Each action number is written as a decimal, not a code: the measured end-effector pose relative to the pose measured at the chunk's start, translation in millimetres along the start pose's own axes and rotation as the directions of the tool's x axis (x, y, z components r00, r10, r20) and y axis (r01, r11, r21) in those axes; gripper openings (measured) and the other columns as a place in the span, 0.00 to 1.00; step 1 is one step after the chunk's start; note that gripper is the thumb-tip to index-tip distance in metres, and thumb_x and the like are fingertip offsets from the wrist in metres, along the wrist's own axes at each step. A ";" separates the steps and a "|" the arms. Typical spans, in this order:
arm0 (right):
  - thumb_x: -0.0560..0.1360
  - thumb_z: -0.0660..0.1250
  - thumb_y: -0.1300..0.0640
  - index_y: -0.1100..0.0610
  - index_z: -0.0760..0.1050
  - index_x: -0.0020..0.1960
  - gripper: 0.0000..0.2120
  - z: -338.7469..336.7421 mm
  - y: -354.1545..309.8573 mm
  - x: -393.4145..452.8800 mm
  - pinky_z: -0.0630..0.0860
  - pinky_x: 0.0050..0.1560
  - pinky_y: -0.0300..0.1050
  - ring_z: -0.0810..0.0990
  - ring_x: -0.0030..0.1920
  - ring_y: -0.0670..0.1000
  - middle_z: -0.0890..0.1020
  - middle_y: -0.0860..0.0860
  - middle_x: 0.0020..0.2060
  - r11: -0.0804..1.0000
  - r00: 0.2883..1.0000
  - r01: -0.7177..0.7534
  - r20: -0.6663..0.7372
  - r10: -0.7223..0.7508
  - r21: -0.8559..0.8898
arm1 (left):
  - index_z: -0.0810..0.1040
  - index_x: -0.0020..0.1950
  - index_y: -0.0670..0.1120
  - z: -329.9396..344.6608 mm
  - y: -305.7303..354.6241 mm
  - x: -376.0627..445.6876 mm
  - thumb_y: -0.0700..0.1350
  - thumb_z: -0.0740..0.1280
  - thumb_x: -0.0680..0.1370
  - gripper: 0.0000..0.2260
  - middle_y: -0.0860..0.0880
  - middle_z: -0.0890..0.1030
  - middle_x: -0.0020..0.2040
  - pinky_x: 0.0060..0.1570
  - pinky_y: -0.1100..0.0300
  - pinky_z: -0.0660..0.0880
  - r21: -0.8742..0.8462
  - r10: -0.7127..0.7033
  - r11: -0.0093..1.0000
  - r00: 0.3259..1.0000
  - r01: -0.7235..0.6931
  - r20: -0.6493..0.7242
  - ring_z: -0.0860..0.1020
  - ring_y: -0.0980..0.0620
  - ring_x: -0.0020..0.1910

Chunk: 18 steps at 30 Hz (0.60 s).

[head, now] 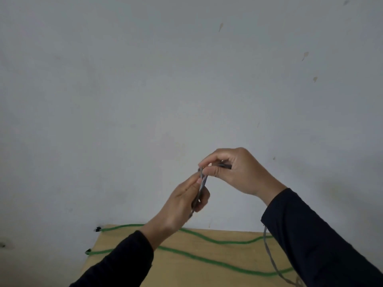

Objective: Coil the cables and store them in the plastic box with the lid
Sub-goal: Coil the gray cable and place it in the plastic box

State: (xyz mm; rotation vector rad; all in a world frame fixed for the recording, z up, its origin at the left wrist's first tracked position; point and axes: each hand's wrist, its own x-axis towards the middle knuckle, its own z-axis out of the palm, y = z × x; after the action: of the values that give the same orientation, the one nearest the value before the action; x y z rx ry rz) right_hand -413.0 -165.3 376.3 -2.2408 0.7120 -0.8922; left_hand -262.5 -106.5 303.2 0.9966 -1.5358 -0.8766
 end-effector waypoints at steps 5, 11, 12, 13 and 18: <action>0.70 0.71 0.59 0.55 0.82 0.44 0.04 -6.5 5.3 4.2 0.78 0.48 0.38 0.84 0.41 0.46 0.85 0.48 0.36 0.992 0.999 -0.022 -0.046 0.028 0.128 | 0.73 0.64 0.49 3.1 4.7 -2.2 0.52 0.52 0.78 0.19 0.54 0.59 0.27 0.28 0.62 0.54 -0.382 -0.082 0.917 0.992 0.113 0.097 0.57 0.55 0.26; 0.69 0.66 0.49 0.50 0.82 0.44 0.09 -2.6 9.8 7.9 0.64 0.29 0.31 0.68 0.26 0.42 0.76 0.41 0.23 0.967 0.980 -0.005 -0.192 0.055 0.253 | 0.79 0.57 0.48 -5.5 23.7 5.4 0.49 0.52 0.79 0.18 0.53 0.53 0.28 0.23 0.68 0.57 -0.640 -0.107 0.741 0.977 0.204 0.187 0.53 0.58 0.24; 0.69 0.66 0.48 0.50 0.82 0.44 0.09 -1.2 10.9 9.2 0.63 0.28 0.32 0.66 0.25 0.42 0.74 0.42 0.22 0.959 0.977 -0.004 -0.206 0.064 0.283 | 0.80 0.57 0.48 -5.6 26.1 6.6 0.49 0.52 0.79 0.18 0.53 0.53 0.28 0.22 0.68 0.57 -0.677 -0.110 0.703 0.974 0.217 0.198 0.52 0.57 0.24; 0.70 0.65 0.49 0.50 0.82 0.44 0.09 1.4 11.5 10.9 0.63 0.27 0.33 0.64 0.24 0.43 0.74 0.43 0.22 0.952 0.973 0.002 -0.220 0.068 0.305 | 0.79 0.57 0.47 -5.5 28.1 8.1 0.50 0.52 0.78 0.18 0.54 0.53 0.28 0.22 0.68 0.56 -0.720 -0.106 0.656 0.972 0.226 0.208 0.52 0.56 0.24; 0.78 0.62 0.55 0.51 0.81 0.53 0.10 20.6 21.5 16.8 0.61 0.26 0.37 0.62 0.25 0.46 0.69 0.44 0.23 0.924 0.953 -0.064 -0.252 0.169 0.378 | 0.76 0.61 0.44 -14.0 41.1 21.9 0.49 0.52 0.80 0.18 0.54 0.55 0.28 0.22 0.69 0.57 -0.915 -0.005 0.380 0.989 0.139 0.148 0.54 0.58 0.24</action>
State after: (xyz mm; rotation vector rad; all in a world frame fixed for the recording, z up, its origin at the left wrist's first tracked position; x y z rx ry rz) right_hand -392.6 -183.8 356.0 -1.7429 0.7279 -1.1897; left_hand -256.9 -111.5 351.2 0.1347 -0.7888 -1.6335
